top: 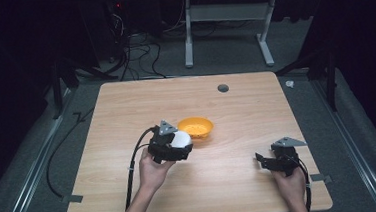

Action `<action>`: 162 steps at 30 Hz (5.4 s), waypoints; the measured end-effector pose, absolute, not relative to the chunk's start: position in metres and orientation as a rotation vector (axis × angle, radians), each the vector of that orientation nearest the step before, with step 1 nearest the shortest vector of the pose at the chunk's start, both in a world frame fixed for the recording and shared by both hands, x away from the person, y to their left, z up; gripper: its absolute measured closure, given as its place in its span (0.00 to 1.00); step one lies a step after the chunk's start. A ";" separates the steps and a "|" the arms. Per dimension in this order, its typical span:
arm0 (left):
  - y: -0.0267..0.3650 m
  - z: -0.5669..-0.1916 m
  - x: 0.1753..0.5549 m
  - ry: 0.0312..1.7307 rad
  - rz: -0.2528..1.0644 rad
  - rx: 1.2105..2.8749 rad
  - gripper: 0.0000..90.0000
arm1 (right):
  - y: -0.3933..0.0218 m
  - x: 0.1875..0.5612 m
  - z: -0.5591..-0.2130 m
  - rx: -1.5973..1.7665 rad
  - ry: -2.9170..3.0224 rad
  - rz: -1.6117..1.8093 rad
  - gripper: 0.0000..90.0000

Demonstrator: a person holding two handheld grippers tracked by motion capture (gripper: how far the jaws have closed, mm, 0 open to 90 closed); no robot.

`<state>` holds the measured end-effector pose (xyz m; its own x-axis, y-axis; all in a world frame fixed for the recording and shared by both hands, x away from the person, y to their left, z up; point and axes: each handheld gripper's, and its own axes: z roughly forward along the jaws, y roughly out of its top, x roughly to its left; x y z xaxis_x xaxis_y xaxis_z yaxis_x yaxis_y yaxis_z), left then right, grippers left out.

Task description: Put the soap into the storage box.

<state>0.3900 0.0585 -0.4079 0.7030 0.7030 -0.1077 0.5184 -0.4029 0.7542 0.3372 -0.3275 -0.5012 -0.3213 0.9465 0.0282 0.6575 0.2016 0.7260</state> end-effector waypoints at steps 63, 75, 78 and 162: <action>-0.012 -0.438 0.481 1.091 0.334 2.191 0.27 | -0.323 0.337 -0.502 1.460 2.069 0.864 0.29; -0.016 -0.450 0.487 1.112 0.318 2.233 0.27 | -0.323 0.336 -0.502 1.450 2.077 0.863 0.29; -0.017 -0.452 0.488 1.119 0.319 2.238 0.27 | -0.323 0.336 -0.502 1.450 2.078 0.864 0.29; 0.097 -0.376 0.430 1.047 0.421 1.984 0.17 | -0.323 0.337 -0.501 1.457 2.080 0.873 0.29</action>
